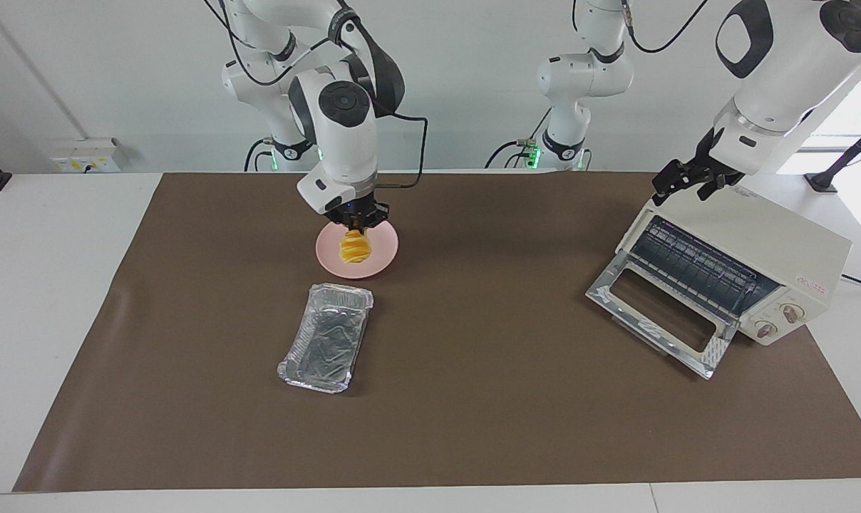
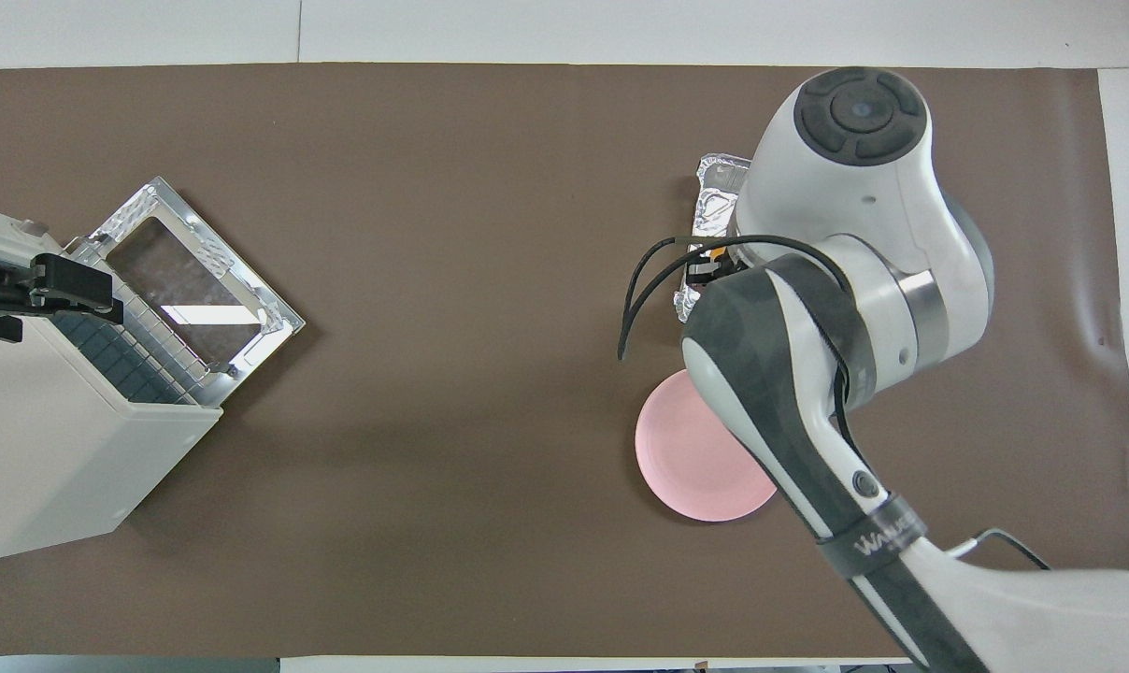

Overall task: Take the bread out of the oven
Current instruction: 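Carry the bread to the pink plate and lower it with the right gripper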

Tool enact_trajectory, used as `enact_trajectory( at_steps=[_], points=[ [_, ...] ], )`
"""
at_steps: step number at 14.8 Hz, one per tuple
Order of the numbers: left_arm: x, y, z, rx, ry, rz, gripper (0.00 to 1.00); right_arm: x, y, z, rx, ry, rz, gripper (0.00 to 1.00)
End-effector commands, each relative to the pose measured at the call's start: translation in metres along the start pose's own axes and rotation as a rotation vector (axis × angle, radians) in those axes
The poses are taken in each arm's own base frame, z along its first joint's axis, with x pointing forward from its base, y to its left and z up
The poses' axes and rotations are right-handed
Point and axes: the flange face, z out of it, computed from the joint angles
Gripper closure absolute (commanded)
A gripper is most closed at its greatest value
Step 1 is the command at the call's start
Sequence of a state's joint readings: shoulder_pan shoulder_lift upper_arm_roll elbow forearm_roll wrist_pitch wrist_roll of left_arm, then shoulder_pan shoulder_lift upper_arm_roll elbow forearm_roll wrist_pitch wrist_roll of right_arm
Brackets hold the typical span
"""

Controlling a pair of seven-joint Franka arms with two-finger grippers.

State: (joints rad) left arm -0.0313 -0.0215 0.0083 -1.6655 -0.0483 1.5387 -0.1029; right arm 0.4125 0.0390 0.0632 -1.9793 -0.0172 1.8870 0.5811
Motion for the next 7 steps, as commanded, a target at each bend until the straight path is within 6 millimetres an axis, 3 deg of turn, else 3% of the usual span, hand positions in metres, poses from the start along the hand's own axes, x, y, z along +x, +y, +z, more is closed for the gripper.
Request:
enact_trajectory(
  at_steps=[1,7],
  points=[
    [-0.004,-0.003,-0.004,0.019,0.018,0.000,0.00,-0.050,0.018,0.058,0.049,0.069,0.003,1.00],
    [-0.004,-0.003,-0.004,0.019,0.018,0.001,0.00,-0.065,0.028,0.120,0.087,0.122,0.003,1.00]
  ],
)
